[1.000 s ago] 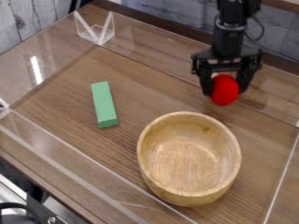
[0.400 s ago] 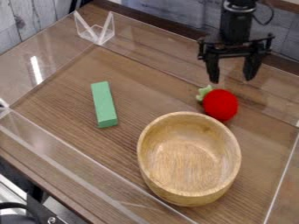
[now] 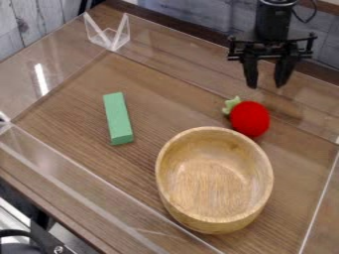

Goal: Move the red fruit to the right

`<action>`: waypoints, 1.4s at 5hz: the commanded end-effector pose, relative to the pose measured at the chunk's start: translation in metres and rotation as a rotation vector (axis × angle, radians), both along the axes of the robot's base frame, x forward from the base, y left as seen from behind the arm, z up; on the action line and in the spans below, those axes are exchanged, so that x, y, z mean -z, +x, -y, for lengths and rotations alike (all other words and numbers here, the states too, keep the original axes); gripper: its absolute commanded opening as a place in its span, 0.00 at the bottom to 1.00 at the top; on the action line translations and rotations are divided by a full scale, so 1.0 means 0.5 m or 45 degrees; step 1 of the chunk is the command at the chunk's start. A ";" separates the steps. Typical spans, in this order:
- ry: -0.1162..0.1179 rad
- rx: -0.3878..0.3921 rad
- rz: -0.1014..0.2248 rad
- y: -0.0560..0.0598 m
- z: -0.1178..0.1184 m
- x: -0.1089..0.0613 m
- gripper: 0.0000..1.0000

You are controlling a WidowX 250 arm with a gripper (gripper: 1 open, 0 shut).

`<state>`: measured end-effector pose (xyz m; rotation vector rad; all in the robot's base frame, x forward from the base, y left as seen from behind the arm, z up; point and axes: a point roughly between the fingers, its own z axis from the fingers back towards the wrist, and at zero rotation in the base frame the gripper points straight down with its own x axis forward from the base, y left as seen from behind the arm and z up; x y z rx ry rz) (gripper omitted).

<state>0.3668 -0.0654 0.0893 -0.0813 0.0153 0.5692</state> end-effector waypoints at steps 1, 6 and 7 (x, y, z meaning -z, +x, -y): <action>0.003 0.020 0.083 0.029 0.000 -0.039 1.00; 0.075 -0.212 0.032 0.006 -0.020 0.033 1.00; 0.058 -0.140 0.037 -0.009 -0.062 0.033 1.00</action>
